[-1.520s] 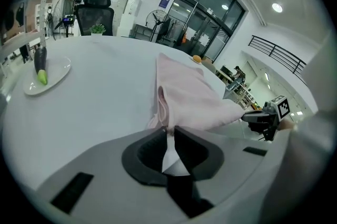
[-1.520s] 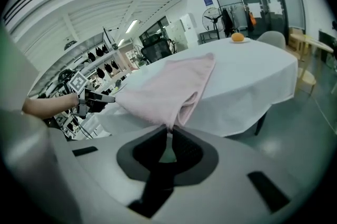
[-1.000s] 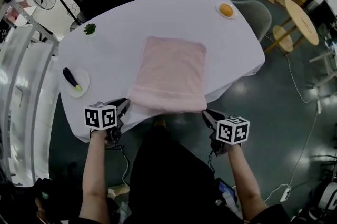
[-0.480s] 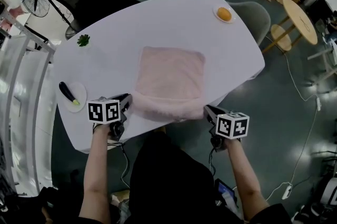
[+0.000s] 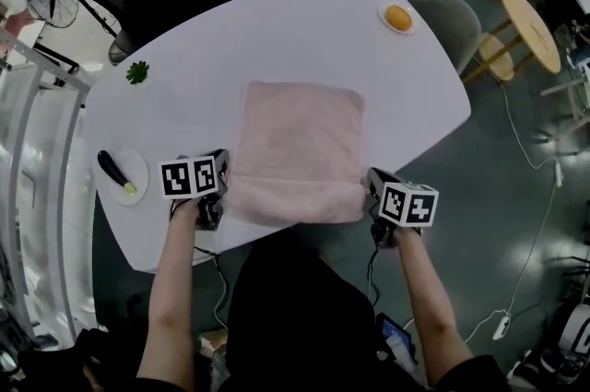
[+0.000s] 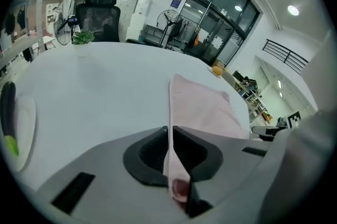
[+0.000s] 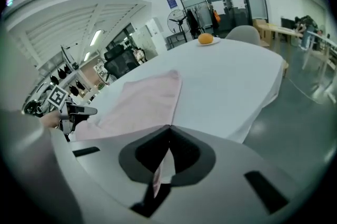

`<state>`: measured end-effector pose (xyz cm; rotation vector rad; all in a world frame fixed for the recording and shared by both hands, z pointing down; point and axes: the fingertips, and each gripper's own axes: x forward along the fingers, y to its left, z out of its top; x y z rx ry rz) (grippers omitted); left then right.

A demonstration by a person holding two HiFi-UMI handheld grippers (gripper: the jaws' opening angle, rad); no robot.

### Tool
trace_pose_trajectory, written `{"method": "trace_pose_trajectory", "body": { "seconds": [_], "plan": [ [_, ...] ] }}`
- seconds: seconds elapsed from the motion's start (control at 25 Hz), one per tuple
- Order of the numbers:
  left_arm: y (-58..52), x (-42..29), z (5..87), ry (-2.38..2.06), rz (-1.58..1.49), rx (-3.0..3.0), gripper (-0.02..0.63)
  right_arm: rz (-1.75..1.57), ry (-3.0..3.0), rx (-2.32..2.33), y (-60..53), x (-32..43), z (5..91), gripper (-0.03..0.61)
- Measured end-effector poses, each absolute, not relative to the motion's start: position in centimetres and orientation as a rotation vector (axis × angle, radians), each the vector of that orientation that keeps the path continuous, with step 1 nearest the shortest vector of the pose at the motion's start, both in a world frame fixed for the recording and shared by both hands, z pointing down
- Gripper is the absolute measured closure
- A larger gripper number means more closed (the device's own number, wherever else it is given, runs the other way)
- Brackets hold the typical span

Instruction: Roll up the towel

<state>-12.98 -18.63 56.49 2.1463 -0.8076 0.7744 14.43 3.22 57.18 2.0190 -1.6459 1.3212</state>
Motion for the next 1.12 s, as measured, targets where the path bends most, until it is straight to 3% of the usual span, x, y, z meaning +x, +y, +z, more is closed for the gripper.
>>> {"method": "trace_pose_trajectory", "body": {
  "seconds": [0.08,0.12,0.24,0.36,0.64,1.12],
  "plan": [
    [-18.7,-12.8,55.3,-0.757,0.735,2.217,0.571,1.281,-1.769,1.959,3.4,13.5,56.4,0.539],
    [-18.5,-12.8,54.4,-0.719,0.718,2.269,0.567,1.248,-1.847,1.902,3.7,12.9,55.8,0.468],
    [-16.0,-12.9,51.8,-0.505,0.756,2.481,0.431,1.037,-2.039,1.672,5.4,10.5,54.0,0.327],
    [-10.9,-13.6,50.3,-0.214,0.941,2.709,0.383,0.736,-2.092,1.419,7.4,8.1,53.2,0.321],
    [-0.6,-15.8,51.2,0.265,1.264,2.911,0.35,0.381,-2.11,1.123,10.4,3.6,53.5,0.309],
    [1.1,-16.3,57.6,0.195,1.718,3.055,0.325,-0.135,-1.903,1.034,13.0,-1.9,57.7,0.279]
  ]
}}
